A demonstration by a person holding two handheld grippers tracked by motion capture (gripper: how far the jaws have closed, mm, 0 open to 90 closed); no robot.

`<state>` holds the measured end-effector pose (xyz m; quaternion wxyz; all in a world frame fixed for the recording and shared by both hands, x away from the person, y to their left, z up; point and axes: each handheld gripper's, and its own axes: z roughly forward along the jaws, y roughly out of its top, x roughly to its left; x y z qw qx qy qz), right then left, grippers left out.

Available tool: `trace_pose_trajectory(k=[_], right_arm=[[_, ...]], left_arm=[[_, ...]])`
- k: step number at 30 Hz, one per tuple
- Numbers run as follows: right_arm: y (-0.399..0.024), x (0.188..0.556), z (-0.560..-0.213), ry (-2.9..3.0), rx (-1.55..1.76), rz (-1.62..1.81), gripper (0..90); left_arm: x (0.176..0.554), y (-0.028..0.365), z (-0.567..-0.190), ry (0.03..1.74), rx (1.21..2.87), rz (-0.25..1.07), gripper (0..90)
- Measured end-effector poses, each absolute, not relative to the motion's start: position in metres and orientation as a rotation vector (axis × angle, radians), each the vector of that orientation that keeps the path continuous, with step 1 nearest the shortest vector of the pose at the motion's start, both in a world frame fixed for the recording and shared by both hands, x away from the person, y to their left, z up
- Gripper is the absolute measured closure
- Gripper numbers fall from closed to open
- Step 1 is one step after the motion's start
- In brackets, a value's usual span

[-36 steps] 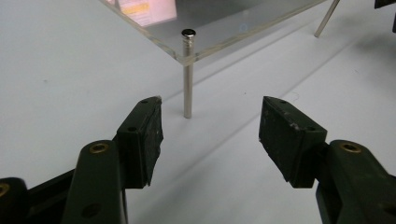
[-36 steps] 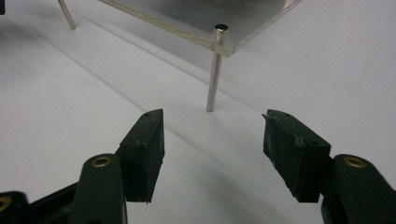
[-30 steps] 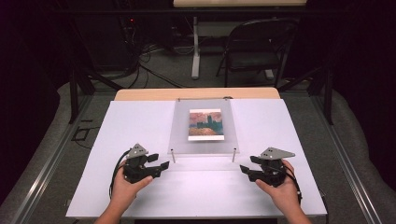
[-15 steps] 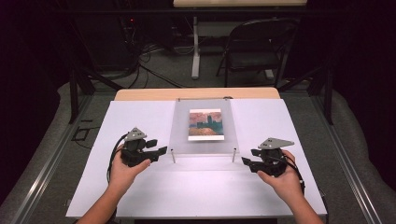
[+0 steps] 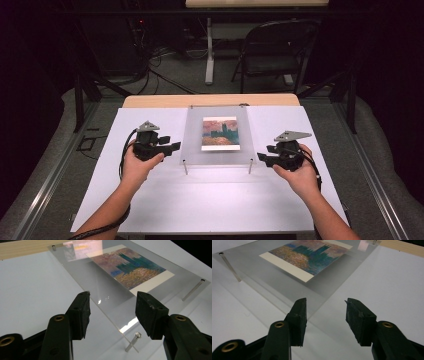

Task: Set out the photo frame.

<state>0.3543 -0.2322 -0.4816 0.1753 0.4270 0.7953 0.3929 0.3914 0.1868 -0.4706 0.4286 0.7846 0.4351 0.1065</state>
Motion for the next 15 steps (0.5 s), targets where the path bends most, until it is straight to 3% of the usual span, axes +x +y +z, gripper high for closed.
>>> trace_pose_trajectory(k=[15], right_arm=[[-0.229, 0.398, -0.470, 2.214, 1.295, 1.077, 42.0]], left_arm=[[0.430, 0.178, -0.450, 1.148, 1.983, 0.324, 43.3]])
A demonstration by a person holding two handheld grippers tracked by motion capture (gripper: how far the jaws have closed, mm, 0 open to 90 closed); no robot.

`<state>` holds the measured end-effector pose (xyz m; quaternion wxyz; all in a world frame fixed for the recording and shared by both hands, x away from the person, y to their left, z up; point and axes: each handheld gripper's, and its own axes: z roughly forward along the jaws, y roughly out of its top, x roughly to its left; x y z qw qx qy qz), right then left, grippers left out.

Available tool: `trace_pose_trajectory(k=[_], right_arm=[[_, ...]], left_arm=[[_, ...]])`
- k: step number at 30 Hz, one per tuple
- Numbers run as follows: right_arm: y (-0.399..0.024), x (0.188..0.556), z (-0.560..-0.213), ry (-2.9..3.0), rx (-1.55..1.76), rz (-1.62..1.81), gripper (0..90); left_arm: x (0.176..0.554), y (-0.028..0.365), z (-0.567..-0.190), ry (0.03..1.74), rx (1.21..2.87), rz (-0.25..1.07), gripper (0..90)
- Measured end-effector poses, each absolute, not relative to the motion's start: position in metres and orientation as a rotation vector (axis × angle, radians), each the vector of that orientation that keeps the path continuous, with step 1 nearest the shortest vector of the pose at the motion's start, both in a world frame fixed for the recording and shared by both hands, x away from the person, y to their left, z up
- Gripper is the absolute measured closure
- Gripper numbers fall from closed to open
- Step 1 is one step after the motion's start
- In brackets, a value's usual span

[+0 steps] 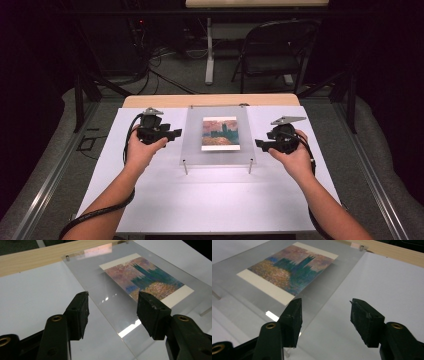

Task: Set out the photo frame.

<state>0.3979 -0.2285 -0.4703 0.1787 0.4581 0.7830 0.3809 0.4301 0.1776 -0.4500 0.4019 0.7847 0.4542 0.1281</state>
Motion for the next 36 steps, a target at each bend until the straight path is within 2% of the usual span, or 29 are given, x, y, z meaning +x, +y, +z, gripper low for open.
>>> trace_pose_trajectory(k=[5, 8, 14, 25, 36], right_arm=[[-0.227, 0.414, -0.462, 2.209, 1.304, 1.073, 41.7], [-0.224, 0.425, -0.459, 2.215, 1.309, 1.081, 44.7], [-0.216, 0.446, -0.461, 2.200, 1.349, 1.067, 45.9], [-0.202, 0.481, -0.469, 2.187, 1.371, 1.060, 45.9], [-0.197, 0.506, -0.495, 2.195, 1.528, 1.063, 44.2]], left_arm=[[0.443, 0.175, -0.439, 1.151, 1.998, 0.344, 43.9], [0.452, 0.171, -0.437, 1.149, 2.020, 0.360, 44.5], [0.470, 0.161, -0.443, 1.182, 2.024, 0.384, 46.2], [0.501, 0.150, -0.465, 1.268, 2.005, 0.312, 46.5], [0.518, 0.150, -0.488, 1.359, 1.962, 0.242, 46.3]])
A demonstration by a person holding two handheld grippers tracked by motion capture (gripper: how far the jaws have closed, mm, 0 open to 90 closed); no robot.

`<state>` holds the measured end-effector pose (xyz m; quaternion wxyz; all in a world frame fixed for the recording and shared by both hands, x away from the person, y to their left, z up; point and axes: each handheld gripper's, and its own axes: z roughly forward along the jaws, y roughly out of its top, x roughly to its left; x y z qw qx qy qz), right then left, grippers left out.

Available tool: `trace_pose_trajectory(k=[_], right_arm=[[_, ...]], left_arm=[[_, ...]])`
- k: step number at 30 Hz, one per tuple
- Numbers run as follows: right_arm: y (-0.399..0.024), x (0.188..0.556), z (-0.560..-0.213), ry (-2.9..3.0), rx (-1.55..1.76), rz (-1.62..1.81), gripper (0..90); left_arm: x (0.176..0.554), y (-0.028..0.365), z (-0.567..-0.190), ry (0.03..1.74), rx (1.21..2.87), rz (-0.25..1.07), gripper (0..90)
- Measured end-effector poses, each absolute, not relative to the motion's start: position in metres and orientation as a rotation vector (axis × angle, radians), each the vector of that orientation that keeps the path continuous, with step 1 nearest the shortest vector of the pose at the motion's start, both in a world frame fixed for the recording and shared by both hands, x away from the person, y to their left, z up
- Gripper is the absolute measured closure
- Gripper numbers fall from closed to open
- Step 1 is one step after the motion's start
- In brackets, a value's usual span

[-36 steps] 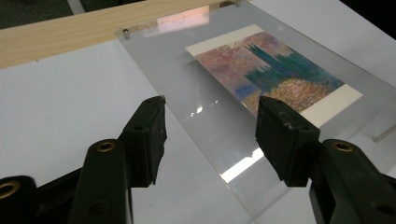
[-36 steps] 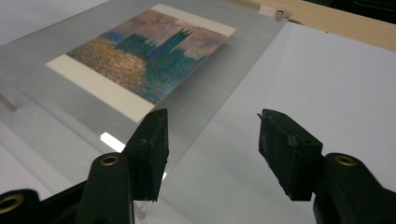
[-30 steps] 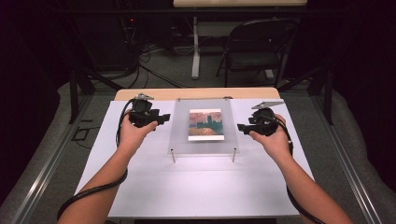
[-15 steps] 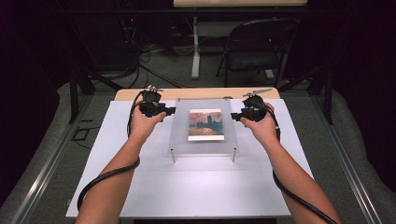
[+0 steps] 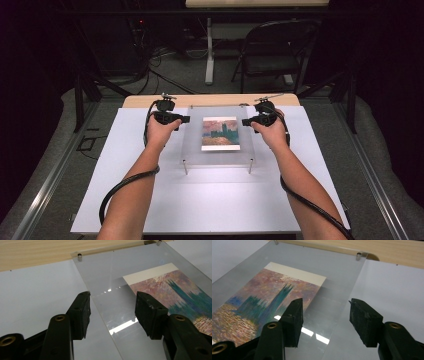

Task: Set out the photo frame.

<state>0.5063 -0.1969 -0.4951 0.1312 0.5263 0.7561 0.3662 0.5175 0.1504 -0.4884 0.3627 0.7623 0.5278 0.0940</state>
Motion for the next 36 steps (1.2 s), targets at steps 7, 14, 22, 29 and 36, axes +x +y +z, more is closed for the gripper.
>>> trace_pose_trajectory(k=[7, 14, 22, 29, 36], right_arm=[[-0.196, 0.516, -0.507, 2.209, 1.617, 1.074, 42.4], [-0.194, 0.519, -0.513, 2.217, 1.665, 1.084, 40.8], [-0.194, 0.518, -0.516, 2.220, 1.706, 1.096, 37.7], [-0.196, 0.518, -0.522, 2.215, 1.744, 1.101, 36.2], [-0.197, 0.519, -0.525, 2.234, 1.766, 1.107, 36.3]], left_arm=[[0.523, 0.143, -0.504, 1.378, 1.968, 0.189, 45.6], [0.526, 0.138, -0.514, 1.399, 1.976, 0.155, 42.4], [0.527, 0.138, -0.518, 1.417, 1.991, 0.120, 39.5], [0.527, 0.138, -0.525, 1.434, 1.971, 0.049, 36.5], [0.527, 0.139, -0.527, 1.451, 1.940, 0.026, 35.6]])
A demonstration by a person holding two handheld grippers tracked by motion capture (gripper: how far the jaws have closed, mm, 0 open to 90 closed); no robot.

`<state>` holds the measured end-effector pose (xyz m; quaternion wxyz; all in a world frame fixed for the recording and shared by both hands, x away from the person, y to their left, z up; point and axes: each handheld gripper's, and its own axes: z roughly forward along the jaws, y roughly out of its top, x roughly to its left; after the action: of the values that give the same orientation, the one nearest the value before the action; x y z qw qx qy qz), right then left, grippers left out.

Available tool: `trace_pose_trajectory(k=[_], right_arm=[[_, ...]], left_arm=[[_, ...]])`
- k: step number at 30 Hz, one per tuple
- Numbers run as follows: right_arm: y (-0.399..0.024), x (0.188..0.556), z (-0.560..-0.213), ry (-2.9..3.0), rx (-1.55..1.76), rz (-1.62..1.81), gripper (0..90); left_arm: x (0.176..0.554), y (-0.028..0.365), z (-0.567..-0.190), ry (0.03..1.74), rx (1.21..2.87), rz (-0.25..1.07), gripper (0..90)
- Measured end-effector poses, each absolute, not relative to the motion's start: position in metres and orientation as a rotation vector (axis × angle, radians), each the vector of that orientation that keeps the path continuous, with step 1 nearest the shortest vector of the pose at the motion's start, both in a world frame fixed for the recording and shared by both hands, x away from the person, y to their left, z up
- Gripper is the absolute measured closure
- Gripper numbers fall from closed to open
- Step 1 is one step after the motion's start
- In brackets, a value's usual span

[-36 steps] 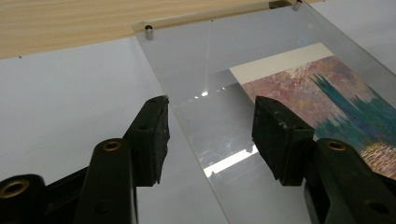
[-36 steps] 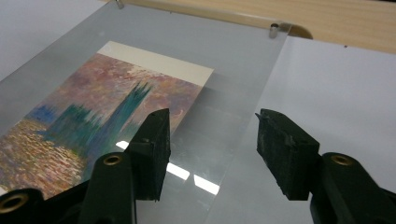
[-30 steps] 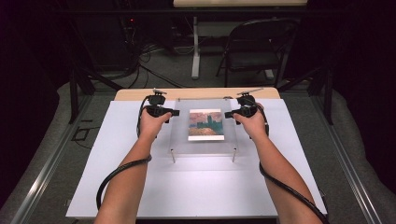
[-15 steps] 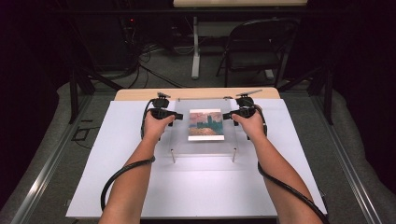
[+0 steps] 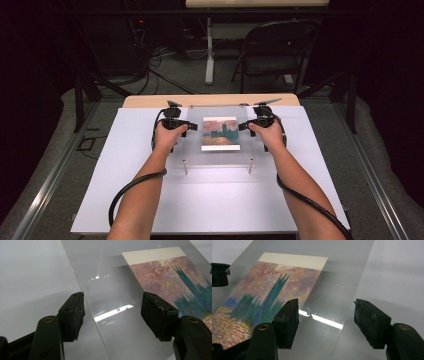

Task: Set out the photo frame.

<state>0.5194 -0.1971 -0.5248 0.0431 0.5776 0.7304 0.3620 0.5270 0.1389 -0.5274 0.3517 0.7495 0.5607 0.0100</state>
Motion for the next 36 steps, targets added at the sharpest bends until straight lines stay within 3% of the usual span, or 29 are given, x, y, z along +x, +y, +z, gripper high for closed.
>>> trace_pose_trajectory(k=[36], right_arm=[[-0.1958, 0.5226, -0.5325, 2.240, 1.833, 1.172, 31.8]], left_arm=[[0.5295, 0.1386, -0.5295, 1.475, 1.936, -0.063, 29.8]])
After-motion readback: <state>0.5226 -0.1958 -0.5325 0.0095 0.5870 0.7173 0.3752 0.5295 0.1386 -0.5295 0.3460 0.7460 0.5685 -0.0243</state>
